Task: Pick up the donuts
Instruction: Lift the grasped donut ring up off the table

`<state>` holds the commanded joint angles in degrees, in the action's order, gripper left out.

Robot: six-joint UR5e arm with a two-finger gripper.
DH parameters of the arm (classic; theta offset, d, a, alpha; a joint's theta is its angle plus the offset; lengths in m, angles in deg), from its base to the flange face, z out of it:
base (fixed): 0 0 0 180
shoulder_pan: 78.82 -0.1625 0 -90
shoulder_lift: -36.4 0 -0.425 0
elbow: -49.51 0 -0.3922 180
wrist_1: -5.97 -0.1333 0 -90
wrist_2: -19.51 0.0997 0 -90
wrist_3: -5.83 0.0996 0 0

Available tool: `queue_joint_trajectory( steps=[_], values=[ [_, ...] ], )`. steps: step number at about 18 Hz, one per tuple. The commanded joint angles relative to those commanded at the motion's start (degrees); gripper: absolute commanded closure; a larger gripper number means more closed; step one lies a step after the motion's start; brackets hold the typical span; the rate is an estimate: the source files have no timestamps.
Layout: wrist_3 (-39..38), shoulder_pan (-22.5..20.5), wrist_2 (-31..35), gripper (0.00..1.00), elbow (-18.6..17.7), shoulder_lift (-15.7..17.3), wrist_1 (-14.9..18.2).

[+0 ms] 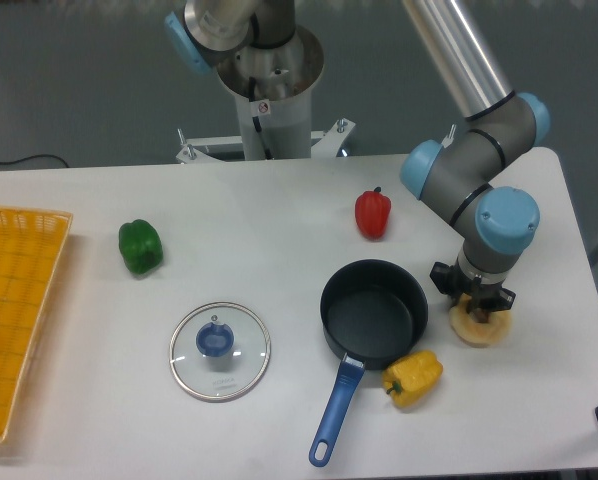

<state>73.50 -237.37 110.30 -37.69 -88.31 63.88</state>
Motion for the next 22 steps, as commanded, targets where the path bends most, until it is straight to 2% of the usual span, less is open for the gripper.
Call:
queue_joint_trajectory(
  steps=[2, 4, 7, 12, 15, 17, 22],
  values=[
    [0.00, 0.00, -0.44, 0.75, 1.06, 0.26, 1.76],
    [0.35, -0.18, -0.44, 0.75, 1.41, 0.53, 2.12],
    [2.63, -0.18, -0.62, 0.75, 1.85, 2.19, 4.22],
    [4.83, -0.44, -0.53, 0.74, 4.75, 5.97, 15.02],
    [4.92, 0.61, -0.88, 0.74, 4.75, 8.96, 18.46],
    [4.83, 1.84, -2.46, 0.74, 4.75, 10.63, 19.87],
    [7.64, 4.74, -3.08, 0.74, 4.31, 13.27, 19.87]
  ],
)
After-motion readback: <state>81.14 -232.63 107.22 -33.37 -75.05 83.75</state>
